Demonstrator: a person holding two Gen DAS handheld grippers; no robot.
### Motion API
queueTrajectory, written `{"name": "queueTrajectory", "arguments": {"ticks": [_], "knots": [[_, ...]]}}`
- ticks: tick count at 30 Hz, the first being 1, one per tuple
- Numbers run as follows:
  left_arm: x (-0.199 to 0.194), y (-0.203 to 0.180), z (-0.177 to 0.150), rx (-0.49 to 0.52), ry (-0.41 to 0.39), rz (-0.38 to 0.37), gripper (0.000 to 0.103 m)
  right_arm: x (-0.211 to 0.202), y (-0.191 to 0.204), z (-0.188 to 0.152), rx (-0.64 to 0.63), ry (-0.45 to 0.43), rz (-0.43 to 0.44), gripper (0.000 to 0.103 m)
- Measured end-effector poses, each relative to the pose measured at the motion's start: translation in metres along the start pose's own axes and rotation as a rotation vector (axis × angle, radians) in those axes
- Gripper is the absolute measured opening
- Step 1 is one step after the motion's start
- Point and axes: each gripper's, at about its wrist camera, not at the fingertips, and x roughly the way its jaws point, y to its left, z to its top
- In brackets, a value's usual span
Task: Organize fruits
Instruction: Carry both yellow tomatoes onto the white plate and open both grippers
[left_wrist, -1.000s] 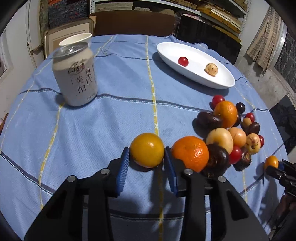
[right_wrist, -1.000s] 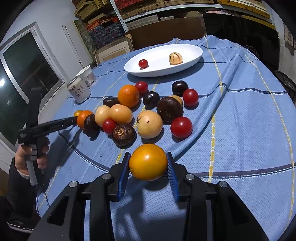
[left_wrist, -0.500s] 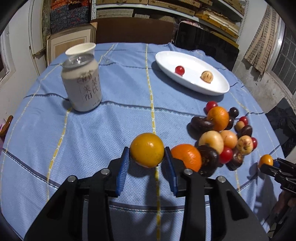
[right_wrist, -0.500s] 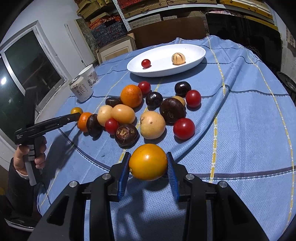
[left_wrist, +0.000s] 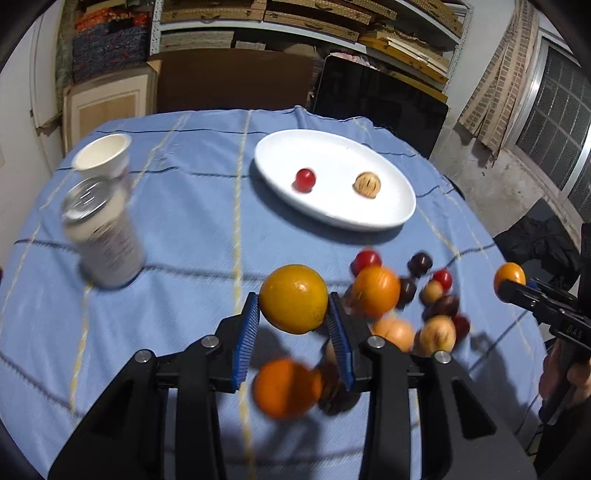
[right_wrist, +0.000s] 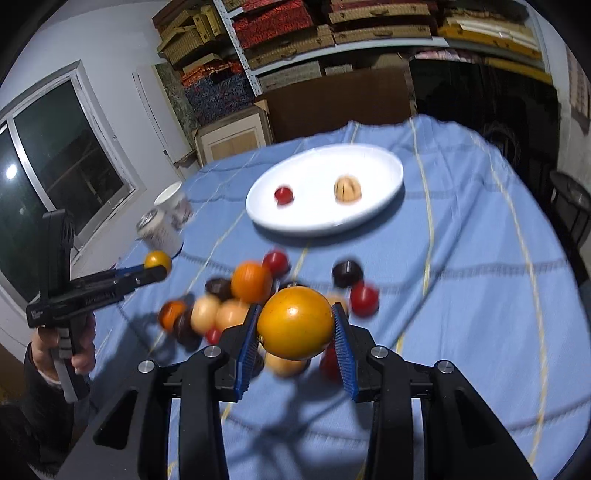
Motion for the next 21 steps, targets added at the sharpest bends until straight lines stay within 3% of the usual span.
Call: {"name": "queueTrajectory", "arguments": {"ticks": [3,8,13,18,19,21], "knots": [[0.023,-0.013,0.032,0.008,0.012,-0.022,0.037,0.020,-0.003,0.035,-0.023,-0.009,-0.003,0.039],[0.065,-0.029,0.086,0.024,0.014,0.014,0.037,0.072,-0.020,0.081,-0.016,0.007,-0.064,0.039],[0.113,-0.033,0.116,0.027,0.063,0.049,0.037,0.123,-0.035,0.093,-0.031,0.075,-0.108,0.039],[0.148,-0.030,0.122,0.000,0.145,0.071,0.037,0.152,-0.045,0.092,-0.032,0.113,-0.159,0.043],[0.151,-0.030,0.122,-0.004,0.150,0.079,0.039,0.153,-0.047,0.092,-0.028,0.104,-0.156,0.052],[0.145,-0.031,0.121,0.000,0.112,0.080,0.068,0.144,-0.049,0.093,-0.009,0.056,-0.159,0.066]]}}
